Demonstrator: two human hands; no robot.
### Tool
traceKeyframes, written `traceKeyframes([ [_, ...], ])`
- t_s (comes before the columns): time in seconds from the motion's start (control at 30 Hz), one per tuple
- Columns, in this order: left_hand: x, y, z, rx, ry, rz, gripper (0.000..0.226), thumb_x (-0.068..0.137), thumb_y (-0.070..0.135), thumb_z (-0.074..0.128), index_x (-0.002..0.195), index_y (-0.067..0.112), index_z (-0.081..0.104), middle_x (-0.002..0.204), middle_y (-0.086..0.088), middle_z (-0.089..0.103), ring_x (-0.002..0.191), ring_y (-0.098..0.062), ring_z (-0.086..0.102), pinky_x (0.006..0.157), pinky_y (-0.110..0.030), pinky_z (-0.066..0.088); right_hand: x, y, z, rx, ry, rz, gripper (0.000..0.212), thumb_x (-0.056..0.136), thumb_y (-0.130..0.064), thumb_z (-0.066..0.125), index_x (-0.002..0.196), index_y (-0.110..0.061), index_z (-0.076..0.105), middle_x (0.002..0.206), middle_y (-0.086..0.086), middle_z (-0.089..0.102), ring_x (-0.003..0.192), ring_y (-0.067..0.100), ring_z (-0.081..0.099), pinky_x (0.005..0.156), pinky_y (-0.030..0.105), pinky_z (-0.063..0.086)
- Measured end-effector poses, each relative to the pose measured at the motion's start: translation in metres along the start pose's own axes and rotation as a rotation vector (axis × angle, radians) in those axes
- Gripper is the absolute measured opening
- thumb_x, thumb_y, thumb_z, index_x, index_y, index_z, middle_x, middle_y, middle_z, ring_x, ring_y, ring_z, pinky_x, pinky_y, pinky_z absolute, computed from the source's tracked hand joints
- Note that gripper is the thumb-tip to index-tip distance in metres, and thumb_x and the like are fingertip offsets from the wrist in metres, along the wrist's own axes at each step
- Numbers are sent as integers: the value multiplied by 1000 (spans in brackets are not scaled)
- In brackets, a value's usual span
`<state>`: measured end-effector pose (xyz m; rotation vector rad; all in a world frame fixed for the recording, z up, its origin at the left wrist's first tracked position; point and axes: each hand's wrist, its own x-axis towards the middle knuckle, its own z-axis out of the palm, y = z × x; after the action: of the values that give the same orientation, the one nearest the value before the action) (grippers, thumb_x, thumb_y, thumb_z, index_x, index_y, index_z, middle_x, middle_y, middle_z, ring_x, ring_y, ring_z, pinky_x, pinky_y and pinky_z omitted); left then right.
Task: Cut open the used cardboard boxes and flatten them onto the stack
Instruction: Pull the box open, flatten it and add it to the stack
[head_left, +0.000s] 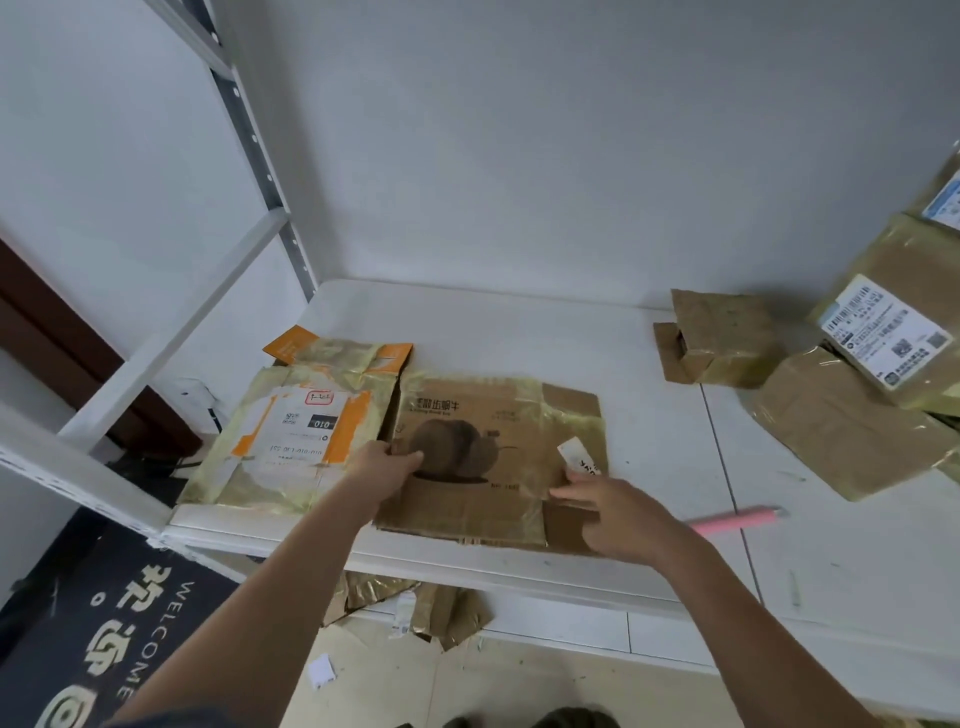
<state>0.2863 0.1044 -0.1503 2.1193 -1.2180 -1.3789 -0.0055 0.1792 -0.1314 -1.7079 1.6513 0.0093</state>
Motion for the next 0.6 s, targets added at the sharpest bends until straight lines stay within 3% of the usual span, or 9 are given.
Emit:
traceKeyframes([
  [0.07, 0, -4, 9, 87, 106, 11, 35, 91, 26, 67, 117, 5, 57, 99, -8, 59, 89, -23, 56, 72, -35, 51, 7, -1, 9, -107, 75, 15, 63, 87, -21, 47, 144, -48, 41, 157, -25, 25, 143, 11, 29, 107, 33, 37],
  [0.2, -4, -4, 16, 33, 192, 12, 40, 89, 19, 69, 123, 6, 56, 103, -9, 59, 94, -27, 58, 84, -41, 54, 19, -2, 35, -402, 119, -19, 53, 96, -24, 45, 148, -35, 40, 155, -10, 26, 139, 23, 25, 105, 39, 42],
  [0.33, -11, 12, 9, -76, 208, 83, 47, 88, 16, 70, 132, 13, 52, 108, -5, 60, 97, -25, 58, 82, -41, 54, 26, -3, 24, -283, 179, -31, 42, 97, -23, 49, 138, -30, 54, 143, -8, 38, 131, 19, 38, 97, 36, 47],
  [0.4, -14, 22, 2, -81, 216, 151, 50, 89, 16, 69, 135, 18, 50, 116, -5, 61, 98, -23, 58, 76, -36, 53, 27, -8, 7, -213, 416, -71, 37, 94, -25, 59, 131, -27, 57, 133, -4, 43, 126, 20, 42, 90, 33, 51],
  [0.43, -15, 28, -2, -60, 225, 196, 51, 89, 17, 70, 135, 20, 50, 120, -4, 60, 98, -21, 56, 73, -32, 50, 27, -11, -4, -193, 563, -83, 44, 91, -26, 66, 132, -24, 54, 132, 0, 41, 126, 23, 40, 89, 35, 51],
  [0.5, -17, 37, -11, 1, 239, 288, 52, 88, 17, 70, 136, 22, 51, 121, 0, 59, 97, -17, 52, 69, -26, 43, 27, -14, -28, -154, 734, -80, 76, 80, -28, 79, 144, -20, 39, 140, 10, 34, 131, 30, 32, 100, 43, 45],
  [0.6, -19, 47, -25, 73, 197, 421, 48, 88, 15, 70, 132, 26, 53, 115, 0, 61, 95, -17, 53, 64, -22, 40, 29, -15, -60, -124, 638, -32, 118, 71, -30, 87, 157, -21, 7, 156, 13, 23, 145, 31, 17, 119, 48, 15],
])
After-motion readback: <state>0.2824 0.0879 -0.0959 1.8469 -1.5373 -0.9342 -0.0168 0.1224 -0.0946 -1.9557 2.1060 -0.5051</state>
